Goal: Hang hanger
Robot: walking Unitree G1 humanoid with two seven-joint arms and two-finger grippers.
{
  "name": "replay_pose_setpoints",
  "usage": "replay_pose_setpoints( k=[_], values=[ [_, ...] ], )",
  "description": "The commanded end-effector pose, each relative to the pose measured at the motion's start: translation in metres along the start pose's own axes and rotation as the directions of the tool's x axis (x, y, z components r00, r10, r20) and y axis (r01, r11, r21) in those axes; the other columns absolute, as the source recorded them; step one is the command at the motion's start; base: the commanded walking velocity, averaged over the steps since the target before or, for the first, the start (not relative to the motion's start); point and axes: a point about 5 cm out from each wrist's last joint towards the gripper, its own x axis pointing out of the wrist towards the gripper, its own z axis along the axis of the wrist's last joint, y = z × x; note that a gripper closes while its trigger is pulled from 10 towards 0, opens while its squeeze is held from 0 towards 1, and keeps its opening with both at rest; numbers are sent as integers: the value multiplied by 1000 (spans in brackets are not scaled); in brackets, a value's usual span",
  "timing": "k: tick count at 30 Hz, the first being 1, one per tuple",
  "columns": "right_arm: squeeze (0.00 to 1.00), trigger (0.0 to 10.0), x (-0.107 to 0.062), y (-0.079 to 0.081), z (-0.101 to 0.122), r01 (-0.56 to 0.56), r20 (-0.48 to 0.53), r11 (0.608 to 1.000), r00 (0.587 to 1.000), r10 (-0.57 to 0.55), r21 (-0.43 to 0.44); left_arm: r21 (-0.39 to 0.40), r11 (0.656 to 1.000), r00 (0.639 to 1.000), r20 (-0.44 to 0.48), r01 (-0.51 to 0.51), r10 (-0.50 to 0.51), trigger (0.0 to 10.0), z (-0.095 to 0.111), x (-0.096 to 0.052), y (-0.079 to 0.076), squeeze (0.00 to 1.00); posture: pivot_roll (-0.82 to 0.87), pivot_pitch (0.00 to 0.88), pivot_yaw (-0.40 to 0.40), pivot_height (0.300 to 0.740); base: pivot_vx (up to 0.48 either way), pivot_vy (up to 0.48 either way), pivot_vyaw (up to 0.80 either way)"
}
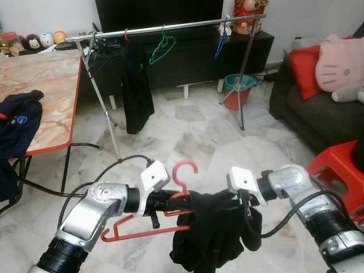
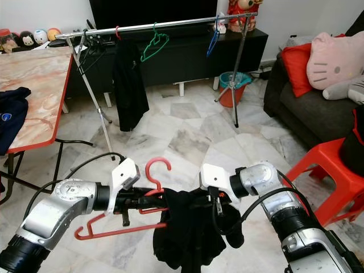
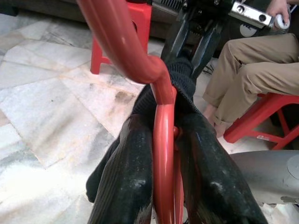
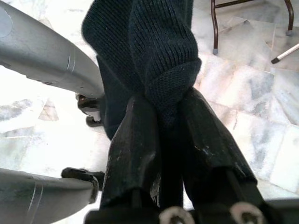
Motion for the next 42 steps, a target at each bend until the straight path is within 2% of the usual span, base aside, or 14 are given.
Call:
replay_pose_setpoints(
  k=[1, 9, 17, 22, 30, 33, 34, 35, 36, 37, 38, 40, 41, 42],
  values=[
    [0, 0, 1, 1, 5, -4, 25, 1000, 1000, 4, -17, 54, 998, 999, 38, 14, -16, 10000, 13, -3, 1, 1000, 70, 0, 6, 740, 0, 0, 0],
    [0, 0, -5, 2, 1, 0, -8, 1000, 1000, -1, -21, 71, 995, 997, -32, 66, -64, 10000, 8, -18, 0, 1000, 72, 0, 8, 740, 0, 0, 0],
    [0, 0, -19, 1, -7, 40, -85, 999, 995, -43, -28, 106, 993, 989, -143, 51, -35, 10000, 0, -38, 8, 1000, 77, 0, 5, 740, 0, 0, 0],
    [0, 0, -33, -1, -18, 96, -126, 995, 988, -94, 11, 87, 996, 988, -145, -36, 48, 10000, -3, -59, 15, 1000, 84, 0, 5, 740, 0, 0, 0],
    [0, 0, -45, 5, -28, 93, -179, 995, 980, -86, 29, 64, 989, 979, -141, -136, 144, 10000, -12, -69, 24, 1000, 76, 0, 6, 740, 0, 0, 0],
    [0, 0, -52, 1, -29, 146, -187, 989, 973, -138, 26, 56, 963, 952, -144, -263, 268, 10000, -20, -75, 35, 1000, 70, 0, 7, 740, 0, 0, 0],
    [0, 0, -55, -1, -28, 177, -178, 984, 969, -170, 27, 63, 933, 920, -154, -354, 360, 10000, -27, -81, 43, 898, 68, 0, 7, 740, 0, 0, 0],
    [0, 0, -56, -2, -28, 186, -174, 982, 968, -178, 28, 67, 923, 909, -157, -379, 385, 10000, -29, -82, 45, 447, 68, 0, 7, 740, 0, 0, 0],
    [0, 0, -57, -3, -28, 196, -170, 980, 967, -189, 29, 71, 910, 896, -156, -409, 415, 10000, -30, -83, 48, 447, 69, 0, 8, 740, 0, 0, 0],
    [0, 0, -59, -6, -26, 237, -157, 971, 961, -229, 29, 49, 834, 823, -135, -550, 551, 10000, -34, -90, 59, 0, 72, 0, 7, 740, 0, 0, 0],
    [0, 0, -61, -9, -25, 271, -154, 962, 952, -264, 24, 21, 764, 757, -116, -645, 643, 10000, -38, -95, 67, 0, 72, 0, 7, 740, 0, 0, 0],
    [0, 0, -62, -11, -25, 290, -154, 957, 947, -284, 20, -22, 721, 719, -89, -693, 689, 10000, -40, -98, 70, 0, 70, 0, 4, 740, 0, 0, 0],
    [0, 0, -64, -14, -23, 324, -144, 946, 937, -317, 23, -65, 682, 685, -70, -729, 725, 10000, -43, -100, 71, 0, 61, 0, 2, 740, 0, 0, 0],
    [0, 0, -64, -15, -22, 339, -140, 940, 933, -332, 27, -82, 671, 676, -69, -737, 734, 10000, -45, -101, 72, 0, 61, 0, 2, 740, 0, 0, 0]
  ],
)
